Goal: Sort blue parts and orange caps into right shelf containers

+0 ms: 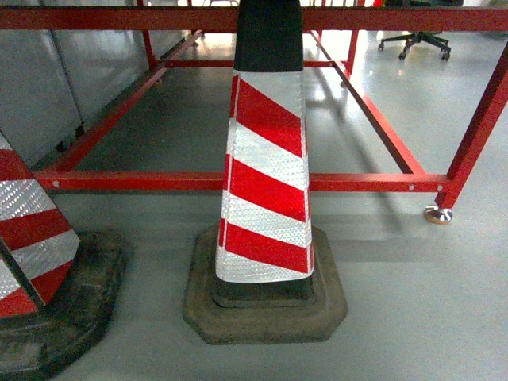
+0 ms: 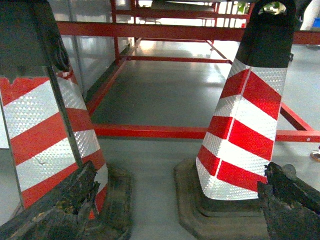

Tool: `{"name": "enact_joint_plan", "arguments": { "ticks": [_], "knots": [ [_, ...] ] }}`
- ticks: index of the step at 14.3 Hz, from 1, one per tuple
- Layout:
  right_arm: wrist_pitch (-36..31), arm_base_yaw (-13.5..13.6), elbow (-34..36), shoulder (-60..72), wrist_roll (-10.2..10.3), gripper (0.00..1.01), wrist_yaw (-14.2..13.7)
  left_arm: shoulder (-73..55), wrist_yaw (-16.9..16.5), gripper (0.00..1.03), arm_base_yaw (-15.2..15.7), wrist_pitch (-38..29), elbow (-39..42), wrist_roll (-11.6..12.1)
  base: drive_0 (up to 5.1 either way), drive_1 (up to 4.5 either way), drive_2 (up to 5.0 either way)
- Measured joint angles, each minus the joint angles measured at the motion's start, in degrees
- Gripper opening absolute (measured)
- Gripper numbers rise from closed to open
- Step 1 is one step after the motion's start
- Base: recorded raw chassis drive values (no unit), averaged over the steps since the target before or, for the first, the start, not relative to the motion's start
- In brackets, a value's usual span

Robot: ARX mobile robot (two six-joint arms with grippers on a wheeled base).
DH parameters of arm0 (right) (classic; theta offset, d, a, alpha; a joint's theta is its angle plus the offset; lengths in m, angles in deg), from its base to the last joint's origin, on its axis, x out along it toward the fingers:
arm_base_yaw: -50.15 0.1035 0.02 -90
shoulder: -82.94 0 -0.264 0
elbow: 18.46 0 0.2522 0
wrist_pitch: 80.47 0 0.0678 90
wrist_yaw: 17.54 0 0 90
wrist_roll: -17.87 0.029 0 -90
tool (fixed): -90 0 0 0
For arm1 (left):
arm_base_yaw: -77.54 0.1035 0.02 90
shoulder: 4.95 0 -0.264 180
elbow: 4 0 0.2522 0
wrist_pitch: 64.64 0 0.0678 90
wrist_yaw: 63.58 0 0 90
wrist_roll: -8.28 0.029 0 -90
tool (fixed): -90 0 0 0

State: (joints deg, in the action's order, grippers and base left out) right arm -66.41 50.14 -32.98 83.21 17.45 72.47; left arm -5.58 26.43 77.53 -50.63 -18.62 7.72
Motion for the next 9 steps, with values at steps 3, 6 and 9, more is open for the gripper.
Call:
{"name": "enact_joint_plan", "arguments": {
  "ticks": [3, 6, 9],
  "knots": [
    [0.0, 0.0, 0.0, 0.02, 0.0, 0.98, 0.02, 0.0, 0.0, 0.98, 0.0, 0.0, 0.0, 0.0, 0.0, 0.0, 0.0],
    [0.0, 0.0, 0.0, 0.02, 0.0, 0.98, 0.0, 0.0, 0.0, 0.98, 0.0, -0.02, 0.0, 0.0, 0.0, 0.0, 0.0],
    [0.07, 0.0, 0.0, 0.02, 0.0, 0.98, 0.0, 0.0, 0.02, 0.98, 0.0, 0.17, 0.0, -0.02, 0.0, 0.0, 0.0]
  ]
}}
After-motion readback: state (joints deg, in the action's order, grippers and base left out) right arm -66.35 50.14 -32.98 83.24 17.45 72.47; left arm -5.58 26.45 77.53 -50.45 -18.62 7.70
